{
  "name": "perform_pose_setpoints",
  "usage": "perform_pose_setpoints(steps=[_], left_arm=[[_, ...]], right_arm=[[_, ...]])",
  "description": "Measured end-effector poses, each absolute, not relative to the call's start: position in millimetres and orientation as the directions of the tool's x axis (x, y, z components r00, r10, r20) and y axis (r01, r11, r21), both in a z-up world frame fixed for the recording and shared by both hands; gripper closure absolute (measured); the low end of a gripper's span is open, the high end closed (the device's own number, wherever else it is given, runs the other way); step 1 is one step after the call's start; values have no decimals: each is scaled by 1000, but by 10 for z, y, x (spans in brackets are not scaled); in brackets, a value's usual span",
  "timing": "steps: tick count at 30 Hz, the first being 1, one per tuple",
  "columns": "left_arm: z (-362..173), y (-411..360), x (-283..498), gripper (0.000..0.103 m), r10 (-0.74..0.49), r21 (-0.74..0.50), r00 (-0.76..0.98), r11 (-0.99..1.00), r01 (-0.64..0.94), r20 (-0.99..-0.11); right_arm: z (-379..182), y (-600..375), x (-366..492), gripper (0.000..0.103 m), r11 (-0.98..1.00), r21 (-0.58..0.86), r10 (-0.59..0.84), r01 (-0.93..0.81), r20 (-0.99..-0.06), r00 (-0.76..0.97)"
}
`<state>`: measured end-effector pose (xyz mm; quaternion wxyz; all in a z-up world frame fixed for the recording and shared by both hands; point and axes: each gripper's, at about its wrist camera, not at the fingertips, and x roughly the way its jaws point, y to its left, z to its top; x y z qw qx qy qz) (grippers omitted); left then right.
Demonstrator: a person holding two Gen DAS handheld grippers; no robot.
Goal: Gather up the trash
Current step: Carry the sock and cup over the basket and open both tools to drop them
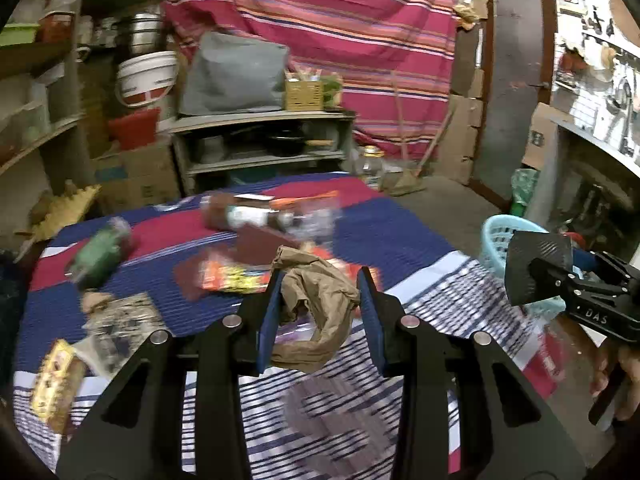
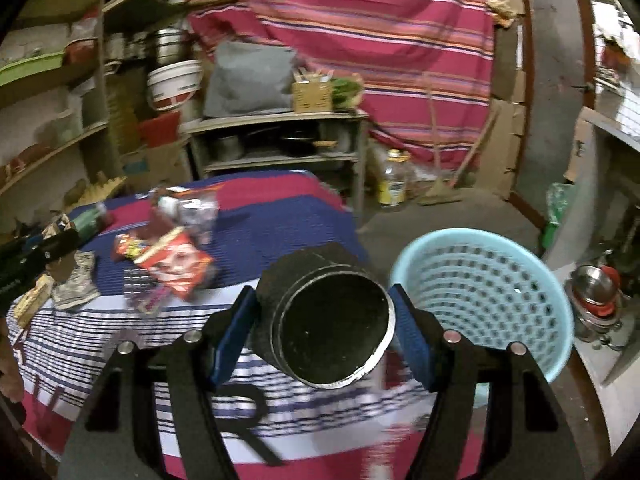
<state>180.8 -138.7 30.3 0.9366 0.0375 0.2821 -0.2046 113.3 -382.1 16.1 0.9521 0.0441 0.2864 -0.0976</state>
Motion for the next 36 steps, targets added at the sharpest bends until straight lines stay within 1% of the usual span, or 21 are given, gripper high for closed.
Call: perform_pose_setpoints(steps=[14,20,23,36], left_arm=[[231,-2815,1752,67,-525,-79,662,811,579,-535],[168,-3301,1715,67,-570,-63,628,765,641,-529],[119,-3488,1762,67,-586,-78,606,750,657,-537],[-9,-4153,1843,67,-617,-39,563,692,720,-550]], right_arm=[[136,-4992,749,36,917,7,-332,399,-544,771],[73,-5235,733,36,901,11,-357,434,-550,755],[49,-5334,743,36,896,11,-366,445,-548,752],[-137,-5705,789,36,875,60,-370,481,-559,742]])
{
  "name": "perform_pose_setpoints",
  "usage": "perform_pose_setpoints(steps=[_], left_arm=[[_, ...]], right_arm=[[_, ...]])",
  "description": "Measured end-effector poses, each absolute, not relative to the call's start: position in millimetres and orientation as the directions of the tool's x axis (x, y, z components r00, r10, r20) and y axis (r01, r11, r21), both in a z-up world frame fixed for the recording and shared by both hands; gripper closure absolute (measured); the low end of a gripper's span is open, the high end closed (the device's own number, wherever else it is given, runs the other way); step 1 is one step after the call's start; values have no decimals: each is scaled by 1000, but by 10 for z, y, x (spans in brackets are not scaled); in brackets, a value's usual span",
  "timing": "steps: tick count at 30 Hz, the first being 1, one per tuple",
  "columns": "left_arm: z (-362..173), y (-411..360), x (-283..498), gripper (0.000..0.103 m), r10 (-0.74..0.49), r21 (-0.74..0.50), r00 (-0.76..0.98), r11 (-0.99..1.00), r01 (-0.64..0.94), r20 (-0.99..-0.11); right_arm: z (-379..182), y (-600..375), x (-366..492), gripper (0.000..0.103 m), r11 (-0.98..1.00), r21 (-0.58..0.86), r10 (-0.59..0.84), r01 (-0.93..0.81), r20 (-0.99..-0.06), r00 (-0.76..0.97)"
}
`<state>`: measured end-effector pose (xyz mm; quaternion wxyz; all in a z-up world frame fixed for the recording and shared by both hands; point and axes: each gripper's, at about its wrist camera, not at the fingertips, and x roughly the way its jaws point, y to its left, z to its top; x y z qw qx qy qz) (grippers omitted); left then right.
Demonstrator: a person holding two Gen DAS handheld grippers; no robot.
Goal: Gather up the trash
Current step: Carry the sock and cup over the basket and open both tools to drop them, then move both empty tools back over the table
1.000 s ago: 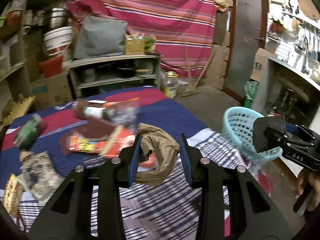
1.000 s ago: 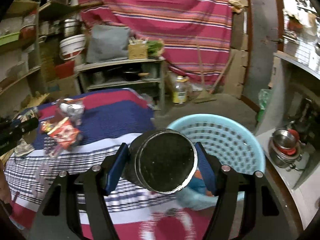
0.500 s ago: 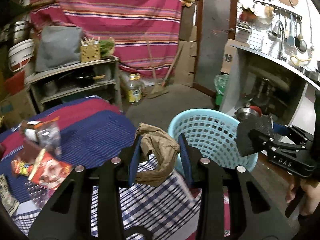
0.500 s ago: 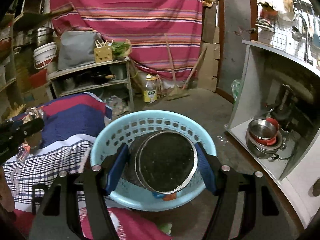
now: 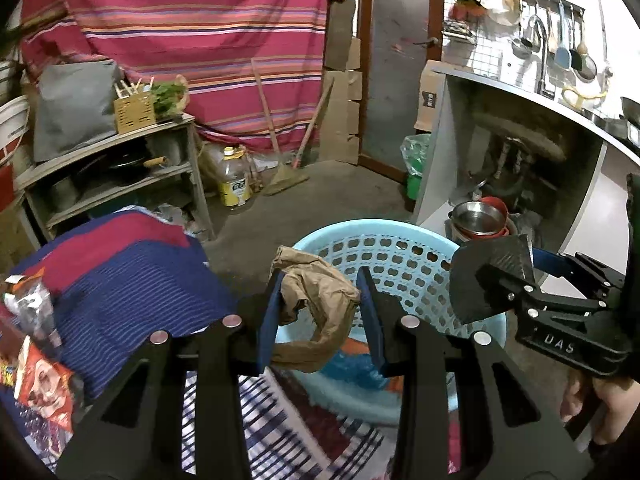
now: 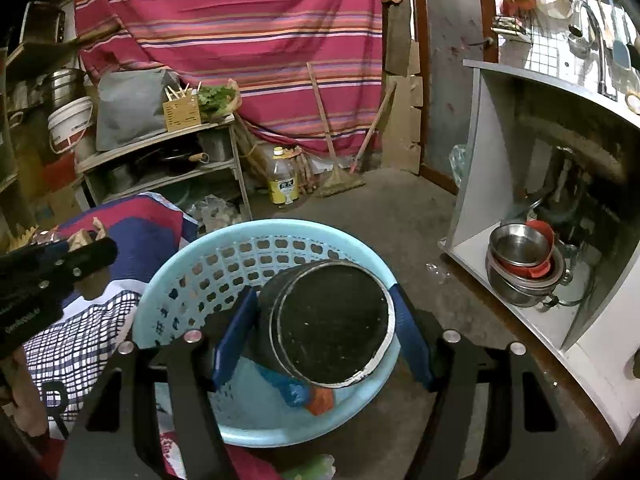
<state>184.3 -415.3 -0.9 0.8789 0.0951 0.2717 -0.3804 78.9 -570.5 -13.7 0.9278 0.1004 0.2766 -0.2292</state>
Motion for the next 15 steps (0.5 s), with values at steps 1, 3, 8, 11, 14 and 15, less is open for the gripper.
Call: perform_pose_setpoints(steps=[1,3,8,11,14,15], left_arm=[[-20,-4201,1855,67,-621,-41,558,688,725,-551],[-28,-4277,1872,67,-629,-44,545,676,735,-555],[-36,-4439,1943,66,-635,-42,531,663,748,-562],[-22,-4459,1989,65,-637,-53,529,665,745,-561],[-19,-4430,2031,58,-634,-65,530,674,736,-564],[-18,-4421,2037,56,-634,-68,529,675,735,-564]], right_arm=[[-148,-5723,789,36,874,60,-371,483,-560,741],[-165,-5765,791,36,872,64,-371,486,-561,740],[-185,-5824,802,36,868,66,-374,491,-565,736],[-199,-5832,803,36,868,65,-374,492,-567,734],[-208,-5831,817,36,868,64,-373,492,-570,732],[-206,-5832,820,36,868,64,-373,492,-570,732]])
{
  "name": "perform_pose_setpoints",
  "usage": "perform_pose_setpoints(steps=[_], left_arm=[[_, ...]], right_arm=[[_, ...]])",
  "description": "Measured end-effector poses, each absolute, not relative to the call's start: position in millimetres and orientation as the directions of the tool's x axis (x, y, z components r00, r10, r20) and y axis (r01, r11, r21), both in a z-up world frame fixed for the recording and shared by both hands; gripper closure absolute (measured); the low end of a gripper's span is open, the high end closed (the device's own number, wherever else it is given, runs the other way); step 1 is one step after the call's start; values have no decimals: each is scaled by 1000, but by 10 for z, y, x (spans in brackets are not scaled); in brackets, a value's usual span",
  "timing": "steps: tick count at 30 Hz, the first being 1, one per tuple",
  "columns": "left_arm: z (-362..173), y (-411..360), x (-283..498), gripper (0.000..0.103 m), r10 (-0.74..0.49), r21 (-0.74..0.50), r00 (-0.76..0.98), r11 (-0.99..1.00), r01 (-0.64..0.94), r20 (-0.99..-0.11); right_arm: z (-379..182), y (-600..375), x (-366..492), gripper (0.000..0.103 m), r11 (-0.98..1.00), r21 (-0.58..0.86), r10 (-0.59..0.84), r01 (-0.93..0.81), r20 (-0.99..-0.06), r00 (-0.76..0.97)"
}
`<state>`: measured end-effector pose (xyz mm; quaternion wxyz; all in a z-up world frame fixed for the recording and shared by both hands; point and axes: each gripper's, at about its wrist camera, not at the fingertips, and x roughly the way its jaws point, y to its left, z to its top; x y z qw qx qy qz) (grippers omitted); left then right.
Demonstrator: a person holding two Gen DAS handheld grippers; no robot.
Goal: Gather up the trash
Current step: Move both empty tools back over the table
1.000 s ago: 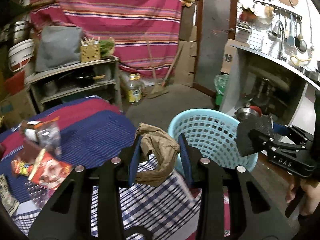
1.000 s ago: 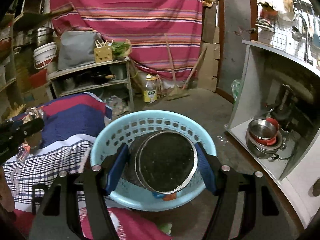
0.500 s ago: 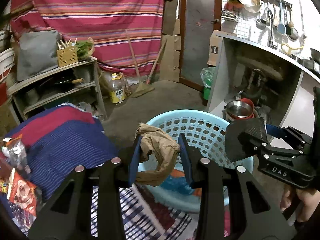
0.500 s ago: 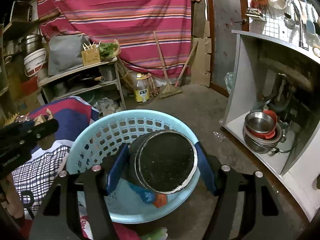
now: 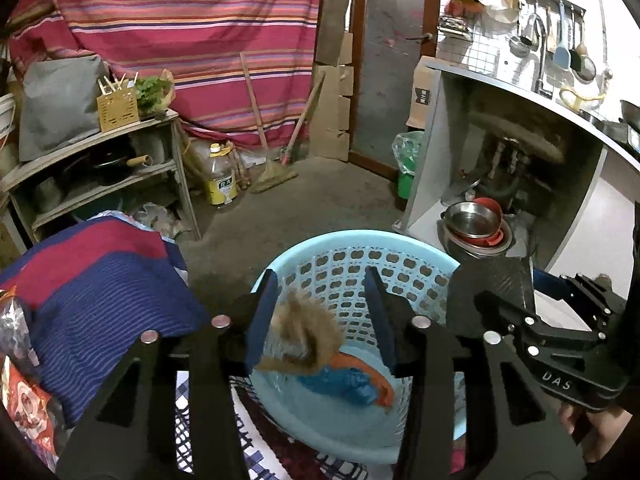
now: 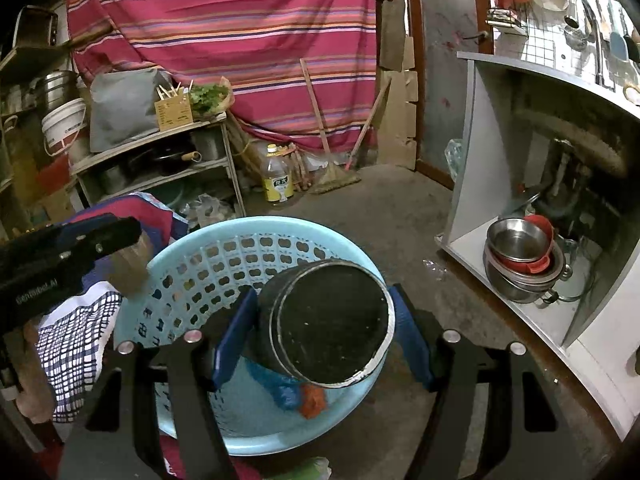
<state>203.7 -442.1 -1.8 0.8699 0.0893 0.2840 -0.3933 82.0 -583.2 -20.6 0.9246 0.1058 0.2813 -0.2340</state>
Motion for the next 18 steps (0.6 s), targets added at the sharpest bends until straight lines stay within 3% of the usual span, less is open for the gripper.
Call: perform_pose_setpoints(steps=[6,10,18], left_arm=[[36,-4233,2050,48,-614,-70,564,708,703,-552],[90,-3977,2045,30,-588,-68,612,748,660,-529],[221,-3361,2025,13,-510,-39,702,821,569,-498]], right_arm=[[-215,-5769,862,36,874,50,-372,483,-571,732],[-203,-5695,925,36,881,43,-366,471,-569,737],[-180,-5467,1124,36,897,34,-347,440,-562,750]])
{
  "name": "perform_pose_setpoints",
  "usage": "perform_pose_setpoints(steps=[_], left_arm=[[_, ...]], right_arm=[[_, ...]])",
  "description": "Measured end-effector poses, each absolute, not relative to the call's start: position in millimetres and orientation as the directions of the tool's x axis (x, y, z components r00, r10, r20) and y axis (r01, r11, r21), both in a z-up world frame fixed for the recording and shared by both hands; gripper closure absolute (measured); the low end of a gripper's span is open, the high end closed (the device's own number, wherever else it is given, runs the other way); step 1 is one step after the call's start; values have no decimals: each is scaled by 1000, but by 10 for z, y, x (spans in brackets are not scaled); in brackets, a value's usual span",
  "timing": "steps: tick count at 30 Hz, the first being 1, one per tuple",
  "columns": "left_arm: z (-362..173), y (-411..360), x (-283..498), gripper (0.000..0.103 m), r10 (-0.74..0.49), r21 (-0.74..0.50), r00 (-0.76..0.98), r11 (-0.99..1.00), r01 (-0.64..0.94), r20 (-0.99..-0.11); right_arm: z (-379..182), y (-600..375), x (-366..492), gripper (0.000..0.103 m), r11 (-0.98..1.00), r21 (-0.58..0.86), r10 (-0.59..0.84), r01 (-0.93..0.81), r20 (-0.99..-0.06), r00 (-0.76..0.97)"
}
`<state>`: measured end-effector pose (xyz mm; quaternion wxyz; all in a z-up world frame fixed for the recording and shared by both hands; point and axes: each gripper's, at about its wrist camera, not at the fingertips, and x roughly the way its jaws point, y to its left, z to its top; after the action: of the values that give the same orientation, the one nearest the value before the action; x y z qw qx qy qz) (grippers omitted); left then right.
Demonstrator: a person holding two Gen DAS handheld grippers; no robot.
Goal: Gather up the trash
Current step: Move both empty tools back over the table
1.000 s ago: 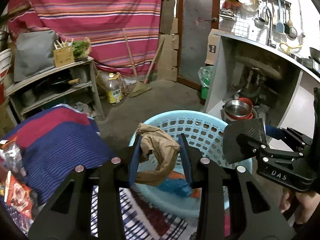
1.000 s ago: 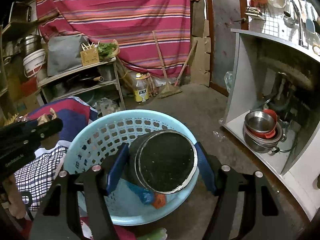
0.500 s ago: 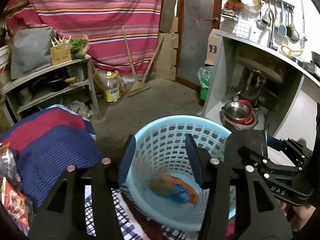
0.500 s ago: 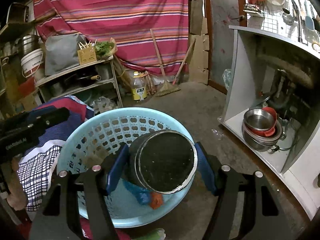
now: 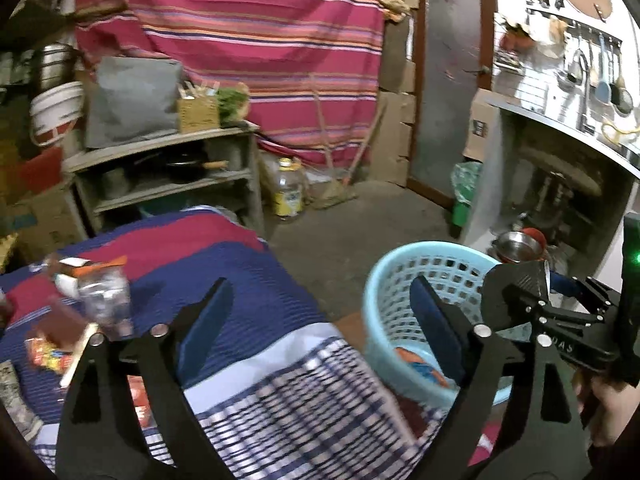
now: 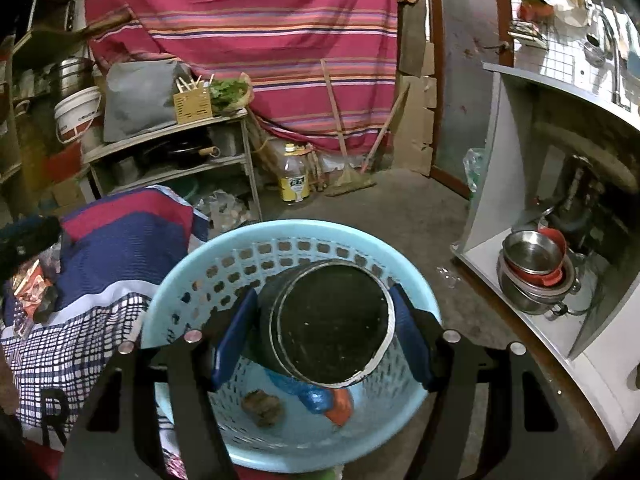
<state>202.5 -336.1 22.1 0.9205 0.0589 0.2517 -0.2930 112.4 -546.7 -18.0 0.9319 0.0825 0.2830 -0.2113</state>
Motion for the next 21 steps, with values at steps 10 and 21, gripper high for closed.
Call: perform_pose_setpoints(steps=[10,21], left_arm=[[312,-2816,1976,7,-434,-14,765,874,486,-477],[298,-2082,1917,6,-360,-41,799,920,390,-481]], right_arm=[[-148,-5351,1300,19,887,16,-371,461,-568,735],[14,-5042,1194,12,882,-6,-401,472,-535,743]])
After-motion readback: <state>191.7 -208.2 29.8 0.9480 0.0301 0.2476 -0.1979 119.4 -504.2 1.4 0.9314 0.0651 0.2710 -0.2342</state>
